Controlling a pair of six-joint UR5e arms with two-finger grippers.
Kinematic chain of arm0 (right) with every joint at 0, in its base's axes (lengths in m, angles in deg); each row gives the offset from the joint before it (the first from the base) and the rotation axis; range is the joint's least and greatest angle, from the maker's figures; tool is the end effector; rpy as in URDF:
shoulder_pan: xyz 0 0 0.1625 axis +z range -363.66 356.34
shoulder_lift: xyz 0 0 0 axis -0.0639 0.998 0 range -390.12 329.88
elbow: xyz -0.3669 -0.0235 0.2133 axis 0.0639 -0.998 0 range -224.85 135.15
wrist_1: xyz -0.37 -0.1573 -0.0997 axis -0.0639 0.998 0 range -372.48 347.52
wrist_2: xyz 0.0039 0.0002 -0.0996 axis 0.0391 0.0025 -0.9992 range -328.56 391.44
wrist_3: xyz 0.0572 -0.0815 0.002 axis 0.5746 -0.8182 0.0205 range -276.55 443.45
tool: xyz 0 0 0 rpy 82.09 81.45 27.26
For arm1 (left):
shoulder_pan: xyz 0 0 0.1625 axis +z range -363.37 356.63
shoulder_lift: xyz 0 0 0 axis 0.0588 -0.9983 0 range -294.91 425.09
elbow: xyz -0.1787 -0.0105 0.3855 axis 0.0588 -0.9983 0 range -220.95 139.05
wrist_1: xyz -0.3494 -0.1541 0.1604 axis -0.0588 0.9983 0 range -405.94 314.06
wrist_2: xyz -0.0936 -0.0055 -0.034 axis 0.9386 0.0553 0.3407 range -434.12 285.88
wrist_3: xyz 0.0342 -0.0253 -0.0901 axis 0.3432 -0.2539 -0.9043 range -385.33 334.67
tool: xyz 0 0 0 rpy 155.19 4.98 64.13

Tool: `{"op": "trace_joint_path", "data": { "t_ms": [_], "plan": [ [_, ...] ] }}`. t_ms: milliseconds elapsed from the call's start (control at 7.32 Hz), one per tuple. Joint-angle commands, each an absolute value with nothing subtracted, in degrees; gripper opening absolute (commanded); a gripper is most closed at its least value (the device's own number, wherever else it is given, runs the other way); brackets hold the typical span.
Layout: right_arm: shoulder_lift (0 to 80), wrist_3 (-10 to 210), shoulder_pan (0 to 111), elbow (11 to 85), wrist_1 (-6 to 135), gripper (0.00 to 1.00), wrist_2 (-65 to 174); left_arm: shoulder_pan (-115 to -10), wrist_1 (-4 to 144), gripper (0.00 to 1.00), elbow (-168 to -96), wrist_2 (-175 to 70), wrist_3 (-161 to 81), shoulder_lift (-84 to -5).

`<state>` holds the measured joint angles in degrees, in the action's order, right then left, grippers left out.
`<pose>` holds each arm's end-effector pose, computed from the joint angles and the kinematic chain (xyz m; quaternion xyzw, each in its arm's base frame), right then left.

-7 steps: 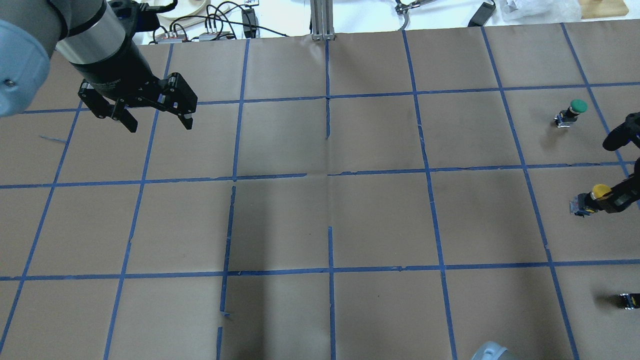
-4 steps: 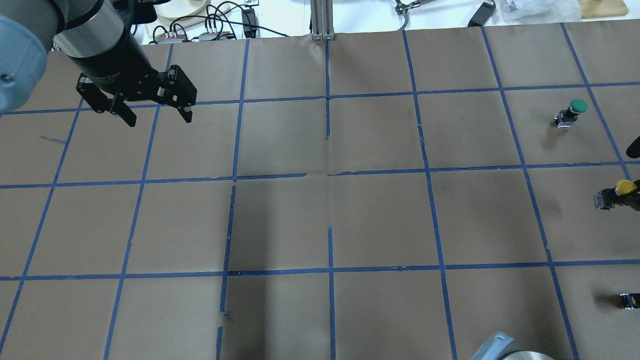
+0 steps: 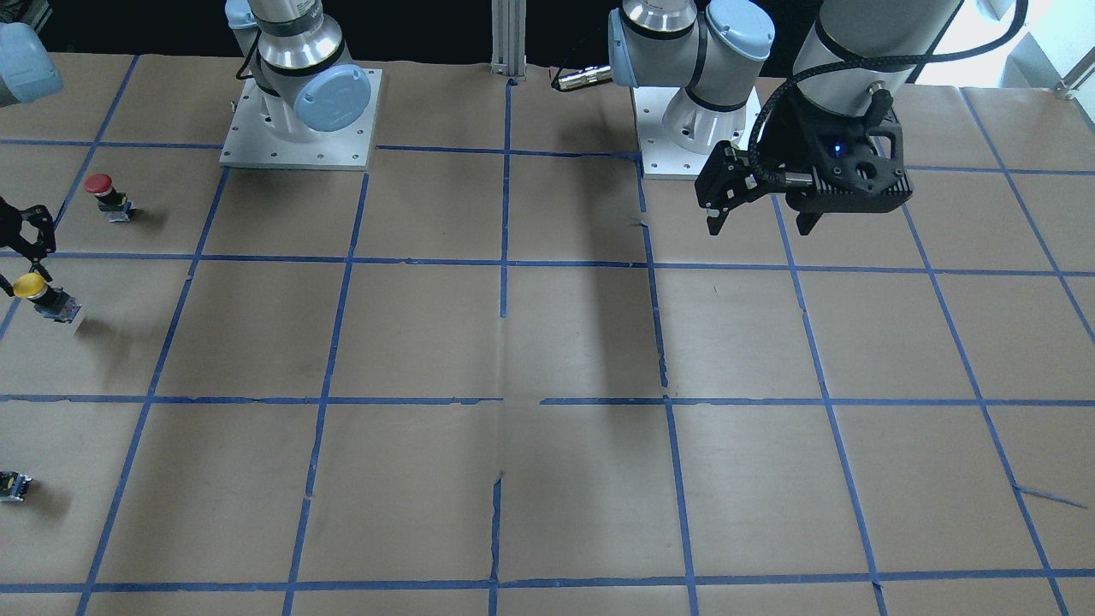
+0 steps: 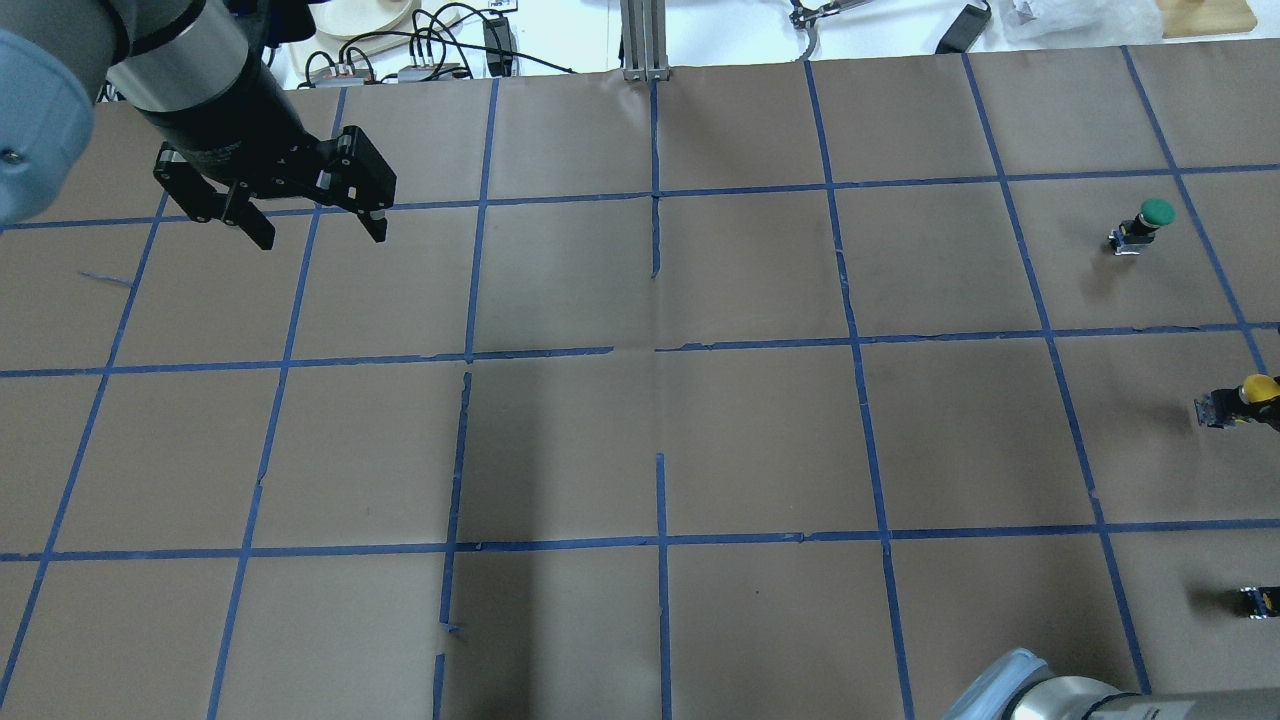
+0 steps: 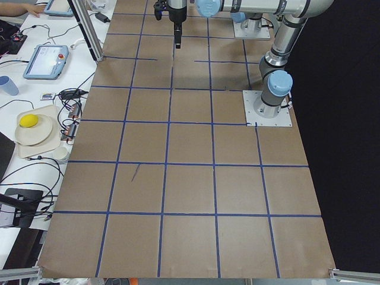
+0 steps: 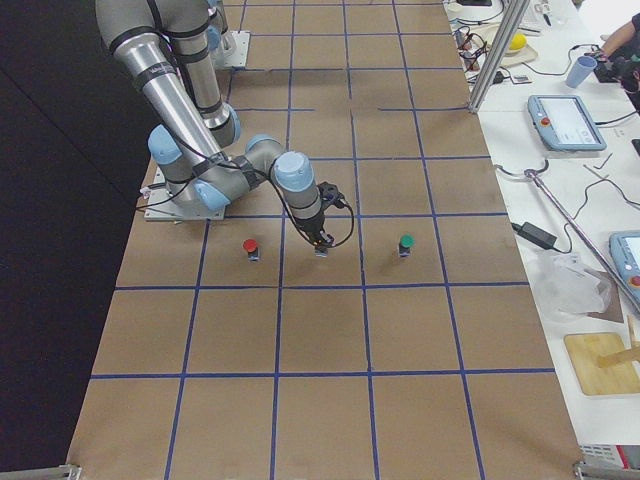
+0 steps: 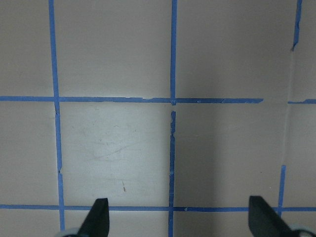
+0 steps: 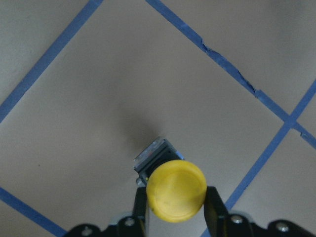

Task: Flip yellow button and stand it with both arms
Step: 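Lower the button upright onto the table with the right gripper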

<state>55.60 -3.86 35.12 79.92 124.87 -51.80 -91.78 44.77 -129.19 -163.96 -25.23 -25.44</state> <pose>-0.2593 -0.3945 0.2558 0.3125 -0.9453 0.0806 0.0468 -0.1197 -0.5002 0.4972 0.0129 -0.9999 0.0045 0.0013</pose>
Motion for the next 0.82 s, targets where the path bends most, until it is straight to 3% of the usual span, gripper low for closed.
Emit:
{"op": "trace_joint_path", "data": {
  "t_ms": [0, 273, 683],
  "plan": [
    [56.27, 23.53, 35.27, 80.13, 124.1, 0.35, -53.19, -91.79, 44.24, 1.0, -129.1, -163.95, -25.25, -25.52],
    [55.84, 43.56, 35.36, 80.21, 124.45, 0.29, -55.12, -91.96, 44.24, 1.0, -129.01, -163.86, -26.12, -25.52],
    [53.55, 55.81, 37.11, 79.6, 124.01, 0.28, -59.52, -91.88, 44.24, 1.0, -128.57, -164.03, -26.13, -25.7]
  ]
}}
